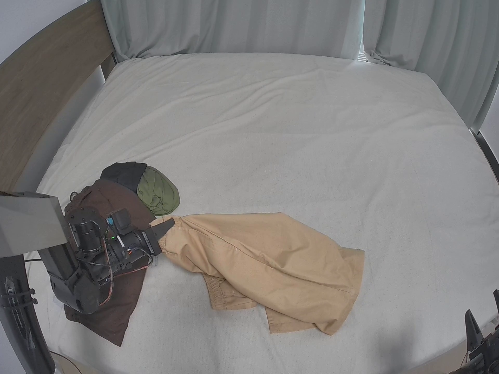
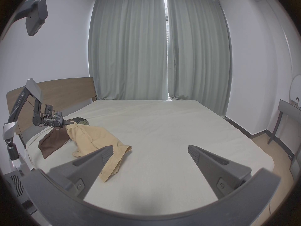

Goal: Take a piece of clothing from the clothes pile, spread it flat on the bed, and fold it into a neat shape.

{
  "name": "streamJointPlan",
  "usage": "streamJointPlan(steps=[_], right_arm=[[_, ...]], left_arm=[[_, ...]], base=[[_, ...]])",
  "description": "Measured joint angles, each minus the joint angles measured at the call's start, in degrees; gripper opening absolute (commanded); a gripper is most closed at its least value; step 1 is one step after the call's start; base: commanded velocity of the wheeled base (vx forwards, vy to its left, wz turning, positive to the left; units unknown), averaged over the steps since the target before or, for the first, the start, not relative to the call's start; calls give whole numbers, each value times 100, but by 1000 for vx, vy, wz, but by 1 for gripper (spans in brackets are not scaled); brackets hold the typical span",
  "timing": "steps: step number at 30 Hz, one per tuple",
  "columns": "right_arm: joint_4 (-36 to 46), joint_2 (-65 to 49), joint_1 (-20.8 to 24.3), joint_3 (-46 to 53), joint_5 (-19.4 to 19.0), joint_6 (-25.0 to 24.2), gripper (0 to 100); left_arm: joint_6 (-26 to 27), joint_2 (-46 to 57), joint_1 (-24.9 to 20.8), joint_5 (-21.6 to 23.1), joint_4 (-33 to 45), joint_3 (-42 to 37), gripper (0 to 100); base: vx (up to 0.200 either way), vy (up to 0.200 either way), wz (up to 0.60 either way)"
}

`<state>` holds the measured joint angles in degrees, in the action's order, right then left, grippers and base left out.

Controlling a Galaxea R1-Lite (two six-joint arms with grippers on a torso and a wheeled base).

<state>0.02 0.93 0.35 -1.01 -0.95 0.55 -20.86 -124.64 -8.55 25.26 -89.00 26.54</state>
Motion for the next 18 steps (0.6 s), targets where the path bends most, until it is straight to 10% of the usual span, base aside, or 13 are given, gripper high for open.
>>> streamJointPlan(steps=[18], right_arm=[[-440, 135, -106, -364, -44, 73, 100]], left_arm=[[23, -130, -121, -13, 2, 16, 0]], base=[[0, 0, 0]])
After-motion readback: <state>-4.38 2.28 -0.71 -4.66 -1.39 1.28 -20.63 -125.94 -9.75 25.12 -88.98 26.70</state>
